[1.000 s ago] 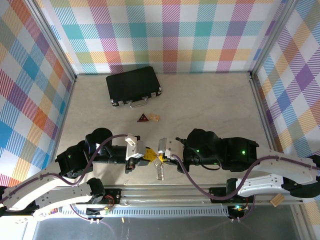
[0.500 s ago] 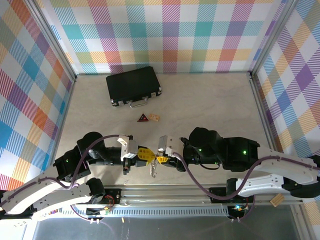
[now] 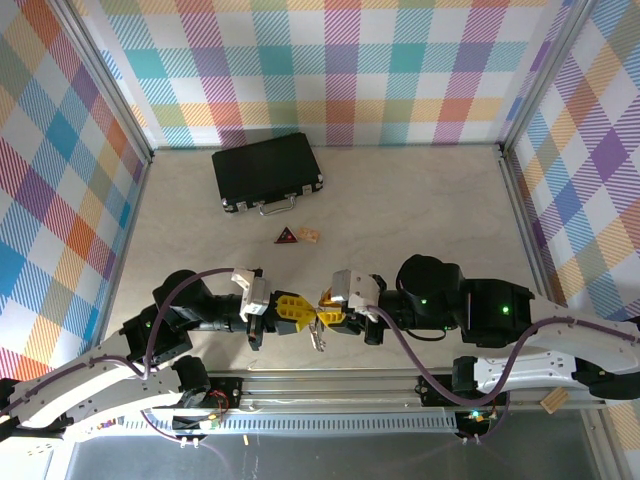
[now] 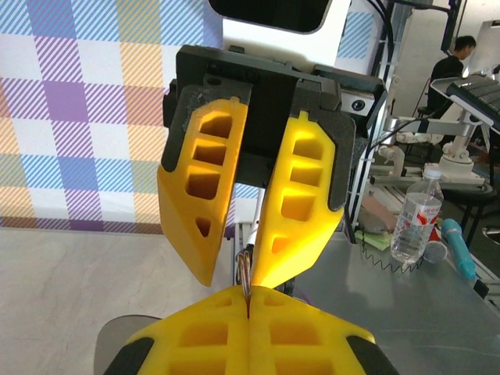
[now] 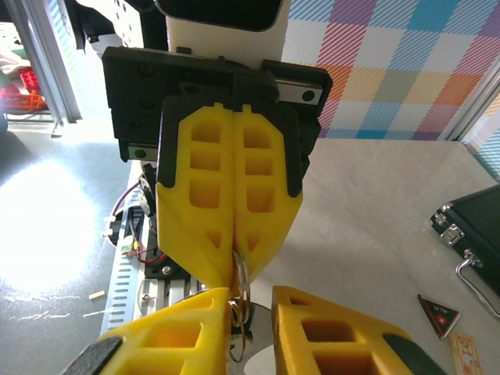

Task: Put the keys on the keyring

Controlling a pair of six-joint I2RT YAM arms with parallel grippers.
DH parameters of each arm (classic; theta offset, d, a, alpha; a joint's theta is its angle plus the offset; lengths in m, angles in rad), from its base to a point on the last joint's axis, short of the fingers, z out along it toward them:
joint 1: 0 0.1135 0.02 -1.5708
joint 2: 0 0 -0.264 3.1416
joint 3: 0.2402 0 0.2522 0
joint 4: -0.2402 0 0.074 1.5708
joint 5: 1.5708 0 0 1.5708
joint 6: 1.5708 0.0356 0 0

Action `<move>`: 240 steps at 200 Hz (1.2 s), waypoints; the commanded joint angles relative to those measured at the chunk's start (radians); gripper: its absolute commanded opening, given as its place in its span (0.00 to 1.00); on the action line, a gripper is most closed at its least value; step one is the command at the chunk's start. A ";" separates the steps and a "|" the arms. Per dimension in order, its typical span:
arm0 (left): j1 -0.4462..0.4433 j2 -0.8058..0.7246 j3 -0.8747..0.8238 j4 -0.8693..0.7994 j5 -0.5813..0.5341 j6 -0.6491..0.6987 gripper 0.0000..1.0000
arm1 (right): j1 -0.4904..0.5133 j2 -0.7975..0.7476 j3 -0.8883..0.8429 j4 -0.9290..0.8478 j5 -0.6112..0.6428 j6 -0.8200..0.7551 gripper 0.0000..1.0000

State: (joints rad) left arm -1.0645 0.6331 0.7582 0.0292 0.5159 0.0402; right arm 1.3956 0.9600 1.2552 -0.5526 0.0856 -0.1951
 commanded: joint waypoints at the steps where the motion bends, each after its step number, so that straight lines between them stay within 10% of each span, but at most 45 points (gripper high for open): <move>1: -0.004 -0.006 -0.002 0.107 0.036 -0.028 0.00 | 0.004 -0.008 -0.010 0.037 -0.007 0.011 0.19; 47: -0.003 0.003 0.007 0.081 0.027 -0.021 0.00 | 0.005 -0.008 -0.007 0.017 0.008 0.003 0.00; 134: -0.003 0.073 0.163 -0.361 -0.143 0.195 0.13 | 0.004 0.138 0.163 -0.236 0.068 -0.023 0.00; 240: -0.003 0.034 0.136 -0.249 -0.084 0.154 0.00 | 0.004 0.198 0.229 -0.302 0.091 0.019 0.01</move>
State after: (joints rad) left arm -1.0645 0.6991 0.8940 -0.3359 0.3851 0.2287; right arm 1.3956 1.1728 1.4761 -0.8917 0.1719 -0.1951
